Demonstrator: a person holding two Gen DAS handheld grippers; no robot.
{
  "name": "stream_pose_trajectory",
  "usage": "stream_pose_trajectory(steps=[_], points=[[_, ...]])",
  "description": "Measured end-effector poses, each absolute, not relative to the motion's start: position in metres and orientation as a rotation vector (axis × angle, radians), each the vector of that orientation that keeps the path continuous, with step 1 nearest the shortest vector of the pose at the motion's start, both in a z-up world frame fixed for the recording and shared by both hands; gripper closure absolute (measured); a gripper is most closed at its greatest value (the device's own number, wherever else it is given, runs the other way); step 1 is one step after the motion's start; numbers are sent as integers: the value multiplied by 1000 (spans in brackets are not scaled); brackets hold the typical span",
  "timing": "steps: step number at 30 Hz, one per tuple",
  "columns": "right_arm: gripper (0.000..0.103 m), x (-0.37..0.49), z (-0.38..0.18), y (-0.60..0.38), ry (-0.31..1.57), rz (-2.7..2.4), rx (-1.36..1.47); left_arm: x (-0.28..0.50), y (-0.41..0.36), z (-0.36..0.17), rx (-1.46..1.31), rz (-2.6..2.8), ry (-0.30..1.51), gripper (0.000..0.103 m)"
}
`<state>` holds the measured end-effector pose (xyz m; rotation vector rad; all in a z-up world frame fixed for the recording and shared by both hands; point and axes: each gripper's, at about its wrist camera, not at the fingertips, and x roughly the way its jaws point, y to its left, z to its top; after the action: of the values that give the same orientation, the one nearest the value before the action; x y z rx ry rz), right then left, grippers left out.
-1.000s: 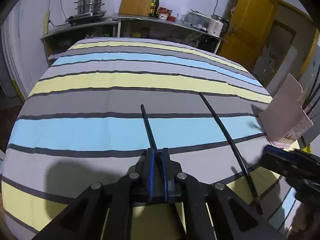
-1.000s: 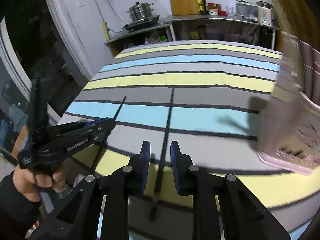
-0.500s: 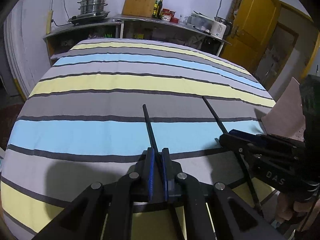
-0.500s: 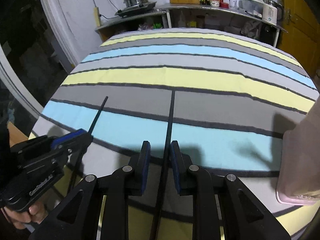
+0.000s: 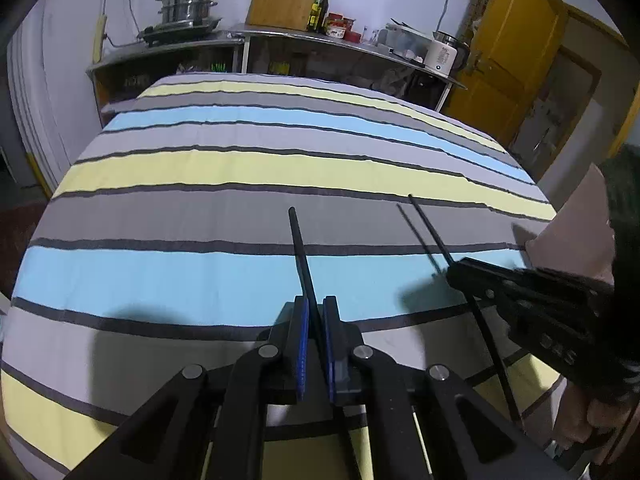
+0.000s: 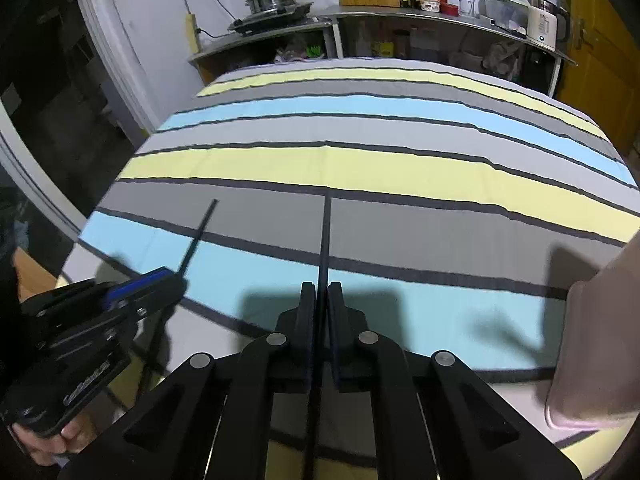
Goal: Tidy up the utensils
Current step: 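Lift both black chopsticks upright and lower them into the pink holder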
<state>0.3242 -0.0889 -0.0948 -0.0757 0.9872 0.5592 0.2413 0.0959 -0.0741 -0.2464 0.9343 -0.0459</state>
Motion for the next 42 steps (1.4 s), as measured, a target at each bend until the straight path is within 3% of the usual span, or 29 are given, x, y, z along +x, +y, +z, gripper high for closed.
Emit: stream_pose_trajectory(steps=[25, 42], points=[[98, 239, 12, -131, 752, 637, 18, 164, 91, 50, -316, -162, 720, 98], [98, 212, 40, -170, 682, 612, 77, 139, 55, 83, -269, -255, 686, 98]])
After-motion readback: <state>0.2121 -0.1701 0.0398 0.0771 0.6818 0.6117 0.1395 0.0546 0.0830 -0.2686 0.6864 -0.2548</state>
